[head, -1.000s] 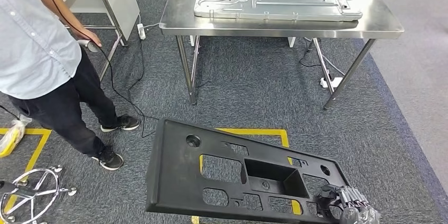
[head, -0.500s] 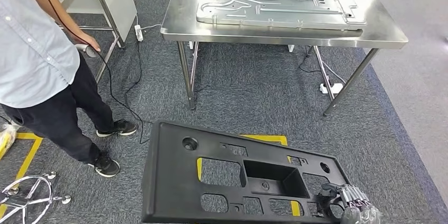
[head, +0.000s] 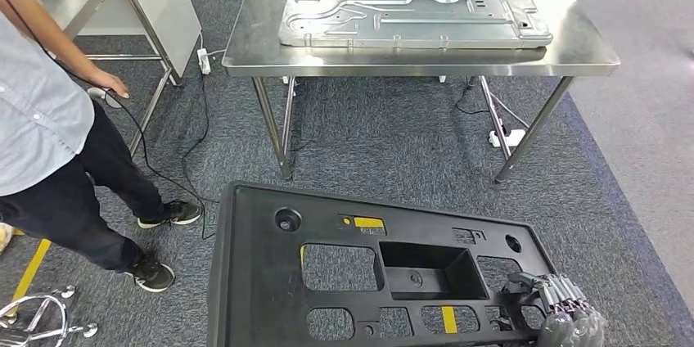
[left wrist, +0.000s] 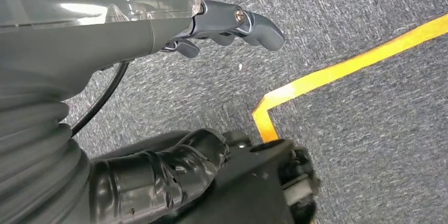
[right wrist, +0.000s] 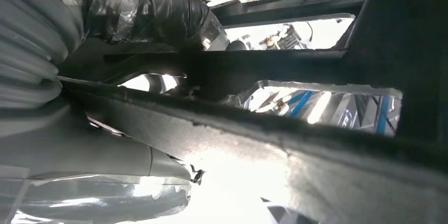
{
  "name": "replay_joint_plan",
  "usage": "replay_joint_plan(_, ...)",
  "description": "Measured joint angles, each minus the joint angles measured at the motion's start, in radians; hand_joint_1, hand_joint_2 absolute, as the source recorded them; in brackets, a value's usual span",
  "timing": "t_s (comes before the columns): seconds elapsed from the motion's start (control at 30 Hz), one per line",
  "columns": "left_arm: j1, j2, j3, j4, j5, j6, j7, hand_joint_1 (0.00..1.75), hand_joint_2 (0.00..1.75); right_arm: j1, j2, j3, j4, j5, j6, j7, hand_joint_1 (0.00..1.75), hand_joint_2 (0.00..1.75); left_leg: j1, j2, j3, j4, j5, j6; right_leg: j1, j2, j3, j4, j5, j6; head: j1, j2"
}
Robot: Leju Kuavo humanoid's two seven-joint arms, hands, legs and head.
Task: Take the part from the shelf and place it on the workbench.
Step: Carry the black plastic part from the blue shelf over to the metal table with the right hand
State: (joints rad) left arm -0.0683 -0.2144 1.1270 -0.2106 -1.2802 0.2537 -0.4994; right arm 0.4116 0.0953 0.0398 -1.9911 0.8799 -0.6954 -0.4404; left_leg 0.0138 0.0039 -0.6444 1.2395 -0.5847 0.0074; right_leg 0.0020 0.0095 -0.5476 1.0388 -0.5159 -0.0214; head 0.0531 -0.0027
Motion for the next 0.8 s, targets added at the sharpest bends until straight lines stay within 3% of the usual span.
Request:
replay_joint_plan(0.03,0.0,0.0,-0.001,0.0,-0.001,-0.001,0.0,0.0,1.75,-0.004,-0.003,-0.001,-0.001,-0.001,0.0,0.002,1.75,1.75,-0.004,0.0,0.016,-0.063,0.048,0.008,0.002,0.001,0.009,0.0,-0.007,0.001,0.0,0.0)
replay_joint_plan(0.07,0.001,0.001,-0.001,0.0,-0.002,-0.001,0.0,0.0,1.75,-0.009,-0.006,-0.003,-0.002,-0.003,0.0,0.003,1.75,1.75,-0.009,0.0,0.031,-0.116,0.077,0.016,0.004,0.001,0.018,0.0,-0.013,0.003,0.001,0.0)
replay_joint_plan(0.17,-0.002,0.004,-0.003,0.0,-0.003,-0.004,0.001,0.0,1.75,-0.023,-0.015,-0.008,-0.004,-0.006,0.0,0.008,1.75,1.75,-0.023,-0.004,0.051,-0.188,0.086,0.032,0.0,0.003,0.027,0.002,-0.02,0.02,-0.001,0.0)
replay_joint_plan(0.27,0.003,0.005,-0.005,0.0,-0.004,-0.007,0.003,0.0,1.75,-0.031,-0.028,-0.012,-0.006,-0.006,0.0,0.011,1.75,1.75,-0.019,-0.003,0.086,-0.22,0.101,0.042,-0.004,0.002,0.029,0.031,-0.026,0.035,-0.002,0.0)
replay_joint_plan(0.33,0.0,0.005,-0.005,0.0,-0.007,-0.009,0.004,0.0,1.75,-0.04,-0.037,-0.015,-0.007,-0.006,0.0,0.015,1.75,1.75,-0.015,-0.001,0.104,-0.231,0.099,0.047,-0.008,-0.001,-0.013,0.109,-0.064,0.046,-0.001,0.0)
replay_joint_plan(0.4,-0.004,0.005,-0.006,0.0,-0.009,-0.01,0.004,0.0,1.75,-0.046,-0.045,-0.018,-0.007,-0.006,0.0,0.018,1.75,1.75,-0.013,-0.002,0.112,-0.232,0.091,0.048,-0.014,-0.002,-0.089,0.218,-0.106,0.058,-0.001,0.0)
replay_joint_plan(0.43,-0.003,0.005,-0.006,0.0,-0.01,-0.01,0.004,0.0,1.75,-0.047,-0.049,-0.018,-0.007,-0.006,0.0,0.02,1.75,1.75,-0.012,-0.002,0.118,-0.232,0.084,0.046,-0.019,-0.002,-0.119,0.248,-0.108,0.064,-0.001,0.0)
replay_joint_plan(0.47,-0.002,0.005,-0.006,0.0,-0.01,-0.01,0.005,0.0,1.75,-0.048,-0.053,-0.019,-0.007,-0.006,0.0,0.021,1.75,1.75,-0.01,-0.002,0.127,-0.232,0.077,0.043,-0.023,-0.003,-0.132,0.246,-0.09,0.068,-0.001,0.0)
replay_joint_plan(0.5,0.0,0.005,-0.006,0.0,-0.01,-0.01,0.005,0.0,1.75,-0.049,-0.056,-0.019,-0.006,-0.006,0.0,0.022,1.75,1.75,-0.008,-0.003,0.138,-0.232,0.068,0.039,-0.027,-0.004,-0.129,0.21,-0.053,0.072,-0.001,0.0)
replay_joint_plan(0.57,0.002,0.005,-0.006,0.0,-0.01,-0.01,0.005,0.0,1.75,-0.054,-0.062,-0.021,-0.006,-0.006,0.0,0.023,1.75,1.75,-0.003,-0.003,0.164,-0.232,0.049,0.029,-0.031,-0.007,-0.096,0.093,0.029,0.075,0.0,0.0)
replay_joint_plan(0.63,-0.002,0.005,-0.007,0.0,-0.011,-0.01,0.005,0.0,1.75,-0.06,-0.065,-0.023,-0.005,-0.006,0.0,0.024,1.75,1.75,-0.002,-0.003,0.175,-0.233,0.035,0.015,-0.026,-0.012,-0.078,0.026,0.053,0.064,0.002,0.0)
replay_joint_plan(0.73,-0.005,0.005,-0.007,0.0,-0.012,-0.01,0.005,0.0,1.75,-0.065,-0.069,-0.025,-0.005,-0.007,0.0,0.027,1.75,1.75,-0.004,-0.003,0.186,-0.227,0.027,-0.004,-0.021,-0.01,-0.068,0.016,0.046,0.034,0.001,0.0)
replay_joint_plan(0.8,-0.006,0.005,-0.007,0.0,-0.012,-0.01,0.004,0.0,1.75,-0.07,-0.071,-0.027,-0.007,-0.007,0.0,0.03,1.75,1.75,-0.002,-0.002,0.165,-0.169,0.014,-0.009,-0.021,-0.008,-0.049,0.009,0.037,0.019,0.0,0.0)
